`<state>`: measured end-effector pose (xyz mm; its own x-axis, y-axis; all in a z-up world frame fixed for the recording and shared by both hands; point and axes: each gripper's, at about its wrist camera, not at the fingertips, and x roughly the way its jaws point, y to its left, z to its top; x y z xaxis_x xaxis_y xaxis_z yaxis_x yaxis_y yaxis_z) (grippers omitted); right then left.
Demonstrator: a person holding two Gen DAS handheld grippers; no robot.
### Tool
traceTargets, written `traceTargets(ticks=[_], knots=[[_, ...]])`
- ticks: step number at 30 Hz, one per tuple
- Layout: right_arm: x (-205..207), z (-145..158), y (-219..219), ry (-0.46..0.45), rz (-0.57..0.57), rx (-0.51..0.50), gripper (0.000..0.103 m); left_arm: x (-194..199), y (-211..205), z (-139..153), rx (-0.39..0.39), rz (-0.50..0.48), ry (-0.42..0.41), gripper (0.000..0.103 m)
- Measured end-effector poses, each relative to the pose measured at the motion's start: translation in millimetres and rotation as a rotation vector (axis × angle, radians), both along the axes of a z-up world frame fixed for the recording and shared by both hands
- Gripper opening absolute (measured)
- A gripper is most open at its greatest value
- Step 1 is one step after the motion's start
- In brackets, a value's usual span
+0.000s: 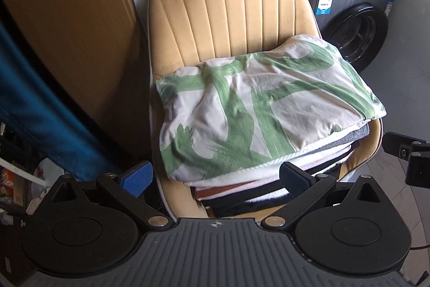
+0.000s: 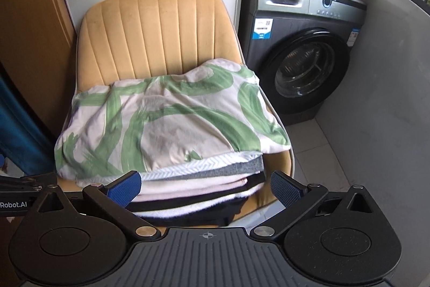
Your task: Fold clothes
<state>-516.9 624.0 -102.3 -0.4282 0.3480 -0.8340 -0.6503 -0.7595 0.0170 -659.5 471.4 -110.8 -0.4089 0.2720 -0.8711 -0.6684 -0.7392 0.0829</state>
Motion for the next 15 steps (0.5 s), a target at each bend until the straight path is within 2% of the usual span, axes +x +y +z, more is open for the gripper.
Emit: traceTargets(ticks=[7, 11, 15], knots=[[51, -9, 3, -0.038, 0.041, -0.055, 0.102, 60, 0, -12, -0.022, 0.067, -0.074, 0.102], [60, -6, 0, -0.053, 0.045, -0.055, 0.102, 78, -1, -11, -0.053, 0.092, -0.081, 0.102], [64, 2, -10, -0.019, 0.068, -0.044, 0.102, 85, -10, -6, -0.040, 0.118, -0.093, 0.102]])
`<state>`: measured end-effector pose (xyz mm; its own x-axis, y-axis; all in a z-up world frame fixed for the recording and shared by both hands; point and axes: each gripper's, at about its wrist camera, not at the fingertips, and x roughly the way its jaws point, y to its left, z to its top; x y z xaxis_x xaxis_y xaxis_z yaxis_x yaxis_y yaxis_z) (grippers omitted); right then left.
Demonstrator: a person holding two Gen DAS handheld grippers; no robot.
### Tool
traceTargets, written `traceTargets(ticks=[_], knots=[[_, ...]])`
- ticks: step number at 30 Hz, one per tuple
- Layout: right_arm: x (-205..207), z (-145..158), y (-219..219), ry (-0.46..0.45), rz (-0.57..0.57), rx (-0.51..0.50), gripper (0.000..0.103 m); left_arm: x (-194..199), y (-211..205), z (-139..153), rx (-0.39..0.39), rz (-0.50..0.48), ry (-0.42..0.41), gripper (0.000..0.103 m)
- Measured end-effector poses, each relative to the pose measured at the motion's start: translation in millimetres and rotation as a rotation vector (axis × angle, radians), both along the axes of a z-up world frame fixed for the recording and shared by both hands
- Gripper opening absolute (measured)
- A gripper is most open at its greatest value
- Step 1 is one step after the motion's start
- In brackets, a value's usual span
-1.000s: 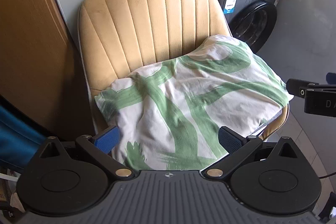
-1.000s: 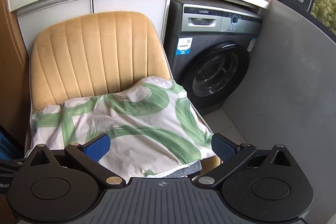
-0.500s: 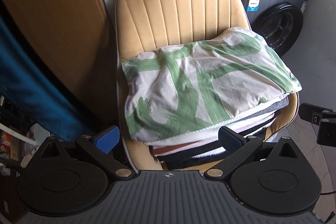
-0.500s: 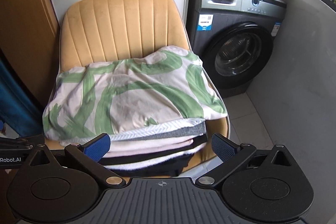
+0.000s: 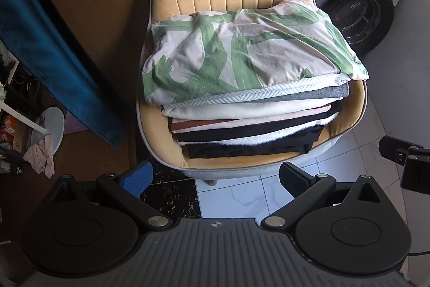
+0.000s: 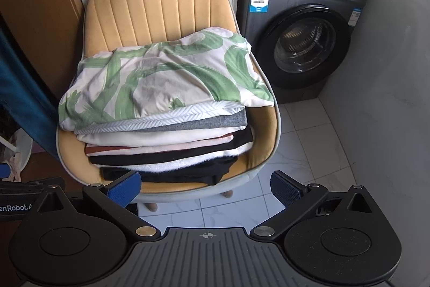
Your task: Fold clothes
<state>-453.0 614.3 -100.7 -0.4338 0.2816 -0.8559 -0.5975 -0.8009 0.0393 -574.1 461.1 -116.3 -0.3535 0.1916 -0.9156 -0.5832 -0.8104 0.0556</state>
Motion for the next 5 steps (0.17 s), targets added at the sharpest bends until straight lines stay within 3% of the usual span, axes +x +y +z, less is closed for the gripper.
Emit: traceTargets(ticks=[5], knots=[[-0.6, 10.3, -11.8, 0.039, 0.023, 0.041, 0.099, 10.1, -6.7, 2.7, 0.040, 0.004, 0.014, 0.102]])
